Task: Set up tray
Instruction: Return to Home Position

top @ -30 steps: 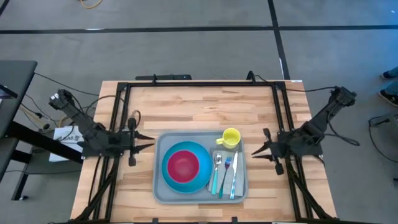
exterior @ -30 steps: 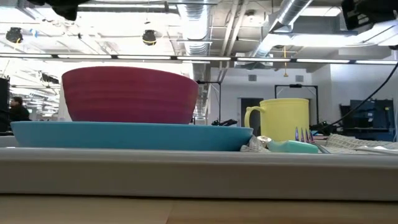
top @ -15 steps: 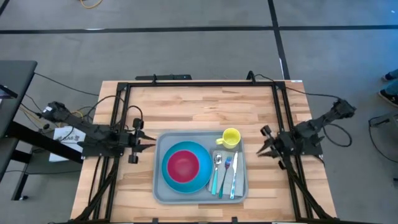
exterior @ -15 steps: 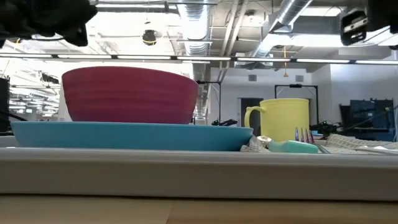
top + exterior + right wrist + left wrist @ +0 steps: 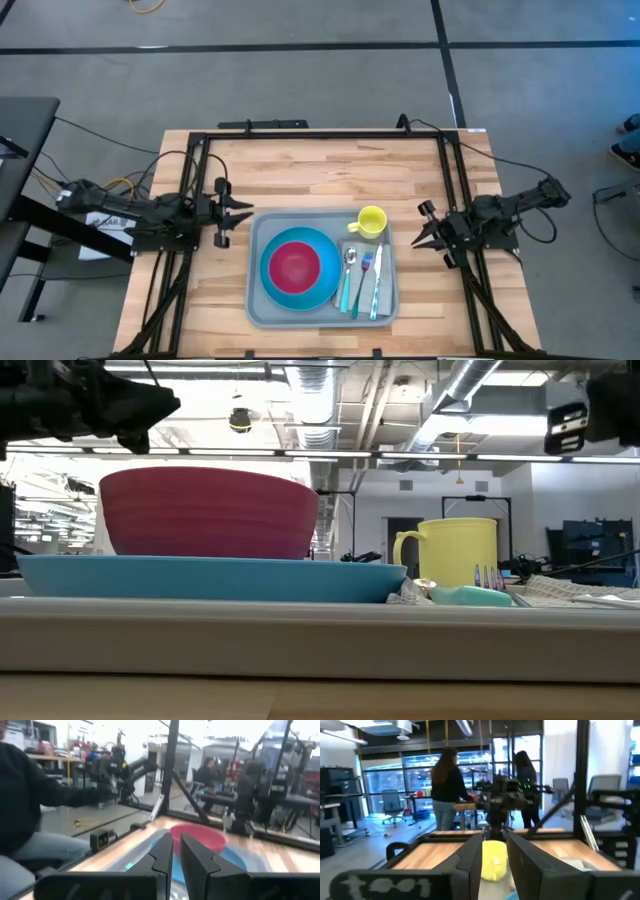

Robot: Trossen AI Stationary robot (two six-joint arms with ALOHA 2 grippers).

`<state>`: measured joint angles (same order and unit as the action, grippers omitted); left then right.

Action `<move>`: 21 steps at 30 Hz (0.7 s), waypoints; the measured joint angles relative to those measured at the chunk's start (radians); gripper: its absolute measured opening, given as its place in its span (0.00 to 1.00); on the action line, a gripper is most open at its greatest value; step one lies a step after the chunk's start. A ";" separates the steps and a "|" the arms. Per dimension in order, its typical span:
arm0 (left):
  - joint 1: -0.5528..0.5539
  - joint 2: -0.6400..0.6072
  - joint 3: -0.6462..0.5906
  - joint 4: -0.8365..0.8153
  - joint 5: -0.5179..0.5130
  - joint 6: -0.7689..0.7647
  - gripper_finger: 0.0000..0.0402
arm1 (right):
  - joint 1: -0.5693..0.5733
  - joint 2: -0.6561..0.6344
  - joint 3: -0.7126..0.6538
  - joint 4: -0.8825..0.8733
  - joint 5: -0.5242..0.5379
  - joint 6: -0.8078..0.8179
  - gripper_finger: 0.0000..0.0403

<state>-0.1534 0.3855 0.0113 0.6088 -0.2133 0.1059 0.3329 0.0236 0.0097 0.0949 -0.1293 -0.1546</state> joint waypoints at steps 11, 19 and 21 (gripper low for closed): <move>0.111 -0.029 -0.001 -0.077 0.041 -0.102 0.20 | -0.099 -0.022 -0.001 -0.045 -0.132 0.067 0.08; 0.110 -0.182 -0.001 -0.216 0.025 -0.036 0.20 | -0.149 -0.022 -0.001 -0.045 -0.137 0.034 0.07; 0.110 -0.248 -0.001 -0.267 0.030 -0.007 0.20 | -0.160 -0.022 -0.001 -0.045 -0.139 0.033 0.07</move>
<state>-0.0433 0.1373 0.0101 0.3414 -0.1837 0.0986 0.1730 0.0017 0.0090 0.0494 -0.2684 -0.1211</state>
